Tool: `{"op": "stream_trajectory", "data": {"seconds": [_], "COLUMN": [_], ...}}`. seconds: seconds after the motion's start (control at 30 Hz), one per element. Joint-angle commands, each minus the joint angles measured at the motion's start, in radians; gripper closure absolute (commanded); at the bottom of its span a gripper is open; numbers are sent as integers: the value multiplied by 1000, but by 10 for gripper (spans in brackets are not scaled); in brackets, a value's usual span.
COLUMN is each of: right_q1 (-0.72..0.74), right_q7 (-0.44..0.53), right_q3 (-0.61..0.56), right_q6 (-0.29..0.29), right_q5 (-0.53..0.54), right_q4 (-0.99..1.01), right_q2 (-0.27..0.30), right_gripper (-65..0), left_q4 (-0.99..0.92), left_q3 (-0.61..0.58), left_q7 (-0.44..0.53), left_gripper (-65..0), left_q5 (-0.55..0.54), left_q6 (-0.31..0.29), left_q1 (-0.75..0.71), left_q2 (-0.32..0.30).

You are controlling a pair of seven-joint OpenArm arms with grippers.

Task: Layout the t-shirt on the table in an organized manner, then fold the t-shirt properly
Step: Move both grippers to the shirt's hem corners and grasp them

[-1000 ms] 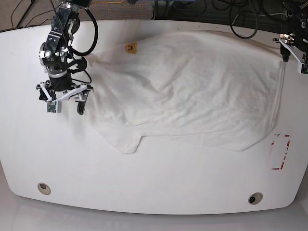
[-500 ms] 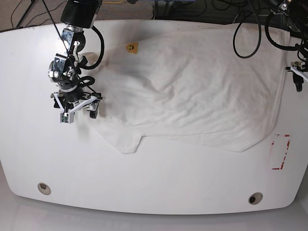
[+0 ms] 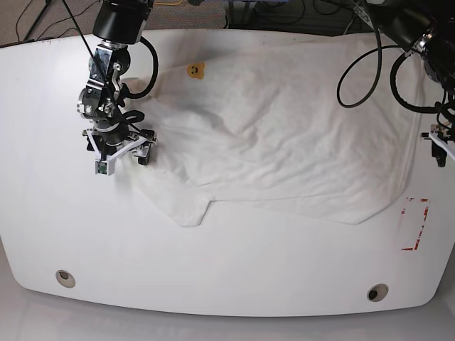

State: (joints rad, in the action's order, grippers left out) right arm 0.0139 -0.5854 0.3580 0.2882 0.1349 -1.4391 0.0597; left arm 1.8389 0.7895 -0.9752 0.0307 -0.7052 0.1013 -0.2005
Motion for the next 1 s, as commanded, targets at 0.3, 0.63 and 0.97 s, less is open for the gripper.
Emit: {"op": "stream_trajectory", "data": {"seconds": [0.3,0.63,0.97], "right_q1": [18,18,18], "right_q7": [18,18,18], "right_q3": [-41,-41,-41], "right_q6": [3,3,3], "right_q5": [7,7,7], "right_q4": [19,19,14], "right_q2": [-25,-25,-24], "right_gripper": [-469,-163,-3], "left_q4": [-344,-703,-976], "left_q3": [-14,-86,-107], "left_q7": [114,315,482], "left_gripper": [-378,-379,-381], "left_q5": [28,87,99], "left_q6": [7,7,7], "left_q1": [209,331,410], "left_q2": [-29,-50,-75]}}
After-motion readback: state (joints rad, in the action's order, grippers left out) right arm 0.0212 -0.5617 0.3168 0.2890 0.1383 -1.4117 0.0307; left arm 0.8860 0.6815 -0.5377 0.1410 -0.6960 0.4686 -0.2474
